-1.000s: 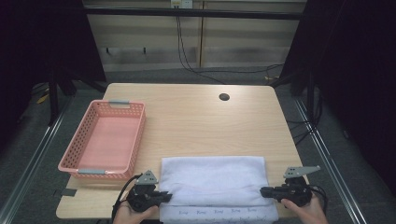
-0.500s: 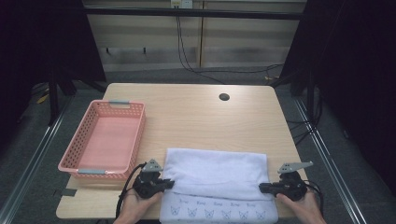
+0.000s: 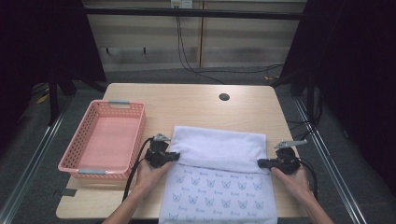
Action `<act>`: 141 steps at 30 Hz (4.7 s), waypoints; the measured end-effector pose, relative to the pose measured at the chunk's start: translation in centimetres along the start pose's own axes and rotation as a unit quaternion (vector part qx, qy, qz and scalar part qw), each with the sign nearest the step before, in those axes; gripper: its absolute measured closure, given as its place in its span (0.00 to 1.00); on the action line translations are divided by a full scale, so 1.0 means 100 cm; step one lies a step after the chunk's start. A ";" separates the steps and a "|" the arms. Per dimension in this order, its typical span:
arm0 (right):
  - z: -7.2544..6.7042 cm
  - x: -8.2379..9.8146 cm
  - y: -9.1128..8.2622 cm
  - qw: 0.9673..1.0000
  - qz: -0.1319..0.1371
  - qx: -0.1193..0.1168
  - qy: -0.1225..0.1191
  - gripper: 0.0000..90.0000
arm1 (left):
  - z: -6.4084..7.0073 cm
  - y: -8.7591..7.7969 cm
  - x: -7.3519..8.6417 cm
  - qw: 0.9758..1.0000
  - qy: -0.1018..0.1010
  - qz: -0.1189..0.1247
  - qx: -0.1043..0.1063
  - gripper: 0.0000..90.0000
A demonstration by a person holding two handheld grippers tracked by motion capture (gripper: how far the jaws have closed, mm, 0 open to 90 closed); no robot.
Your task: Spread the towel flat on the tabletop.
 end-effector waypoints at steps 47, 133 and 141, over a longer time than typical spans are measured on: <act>0.052 -0.153 0.025 0.988 0.149 -0.002 0.030 0.95 | -0.067 0.001 -0.093 0.995 -0.007 0.091 -0.033 0.96; -0.050 -0.008 -0.011 0.994 0.050 -0.069 -0.067 0.62 | 0.035 -0.047 0.029 0.993 0.069 0.007 0.096 0.71; -0.035 -0.035 0.027 0.997 0.034 -0.039 -0.064 0.60 | 0.014 -0.020 0.011 0.997 0.071 0.006 0.038 0.63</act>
Point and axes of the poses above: each handheld gripper's, and its own axes: y roughly forward along the jaws, x roughly out of its underside, z roughly to its right, the point moved 6 cm from there along y, roughly forward along the jaws, and after that the axes turned 9 degrees about y, right-handed, at the moved point
